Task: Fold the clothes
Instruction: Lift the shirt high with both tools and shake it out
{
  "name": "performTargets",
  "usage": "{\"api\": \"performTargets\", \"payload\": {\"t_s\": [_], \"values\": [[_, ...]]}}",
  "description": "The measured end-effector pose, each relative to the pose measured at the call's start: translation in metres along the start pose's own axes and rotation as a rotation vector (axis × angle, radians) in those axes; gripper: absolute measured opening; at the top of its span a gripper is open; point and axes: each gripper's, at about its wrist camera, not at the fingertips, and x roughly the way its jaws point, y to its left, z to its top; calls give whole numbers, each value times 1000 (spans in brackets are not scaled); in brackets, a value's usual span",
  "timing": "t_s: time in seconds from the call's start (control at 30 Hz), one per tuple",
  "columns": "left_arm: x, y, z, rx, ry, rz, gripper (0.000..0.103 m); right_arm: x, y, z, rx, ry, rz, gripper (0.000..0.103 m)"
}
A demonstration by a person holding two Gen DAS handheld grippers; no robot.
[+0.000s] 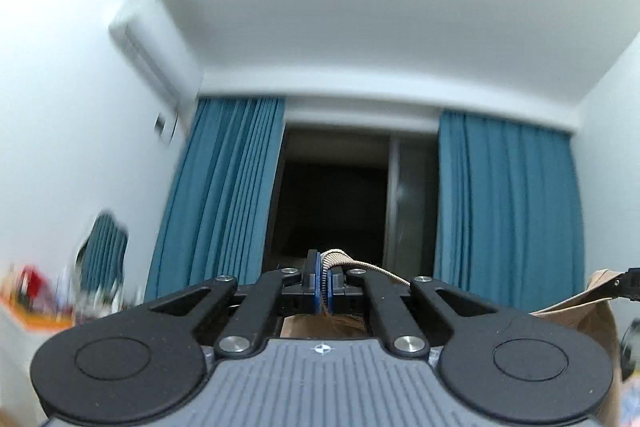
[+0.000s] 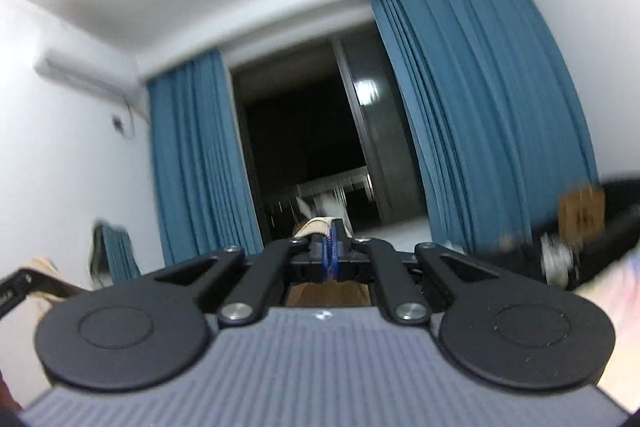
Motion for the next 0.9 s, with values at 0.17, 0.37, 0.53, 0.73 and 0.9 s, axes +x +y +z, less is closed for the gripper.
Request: {"api": "performTargets", "payload": {"t_s": [0.17,0.37,0.53,0.73,0.9], "values": [[-22,-2,106,6,-96,-40,3,-51,30,105,-33,-152,58,5],[-33,-8,161,-15,-72,-87,4,-89,44,173,-67,-211,83,5],[-12,-14,131,14,16,-95,4,-70,23,162,-24,-110,74,5],[66,-15,33,59,155,-75,5,9,-14,92,-4,42,25,5],[167,-24,-87,72,290,-50,6,107,-56,4,-34,159,-44,5]]}}
